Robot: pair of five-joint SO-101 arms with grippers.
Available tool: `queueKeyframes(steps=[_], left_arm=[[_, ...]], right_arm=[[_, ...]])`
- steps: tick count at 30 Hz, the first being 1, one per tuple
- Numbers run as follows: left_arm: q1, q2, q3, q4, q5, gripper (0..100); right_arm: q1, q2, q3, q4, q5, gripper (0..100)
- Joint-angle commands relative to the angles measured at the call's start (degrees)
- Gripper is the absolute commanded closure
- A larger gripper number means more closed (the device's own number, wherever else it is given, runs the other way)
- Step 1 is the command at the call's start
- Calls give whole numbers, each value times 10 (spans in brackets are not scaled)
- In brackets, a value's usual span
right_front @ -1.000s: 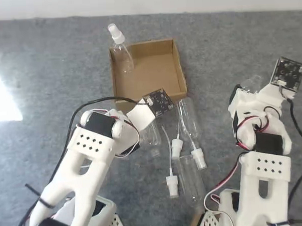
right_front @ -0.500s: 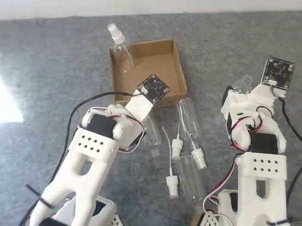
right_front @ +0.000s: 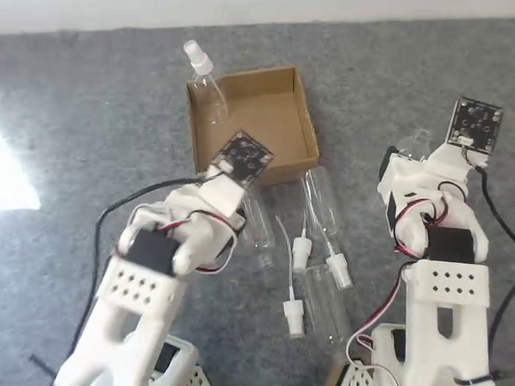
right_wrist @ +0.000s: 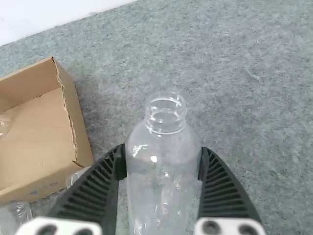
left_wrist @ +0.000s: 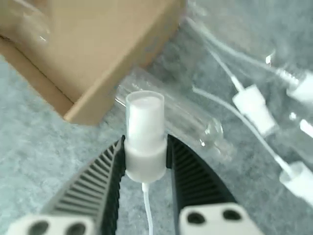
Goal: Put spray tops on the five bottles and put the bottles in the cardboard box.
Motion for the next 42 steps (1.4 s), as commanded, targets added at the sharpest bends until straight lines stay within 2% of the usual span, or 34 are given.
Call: queueKeyframes(steps=[1,14,18,21,31,38,42], left_arm=[[-27,-87,13,-27,20,988],[-37,-254,74,-27,84,988],[-73,-300,83,-27,105,988],[-91,-335,95,-27,120,988],[-91,-457,137,-27,121,988],[-95,-493,152,-48,149,988],[-125,-494,149,-84,164,988]], right_arm=[[-22,-19,-7,-4,12,909],[-80,-19,-4,-2,13,909],[-112,-19,5,-2,15,909],[-138,-19,7,10,47,909],[-211,-19,11,17,69,909],[-267,-19,11,12,69,909],[-295,-19,11,0,69,909]])
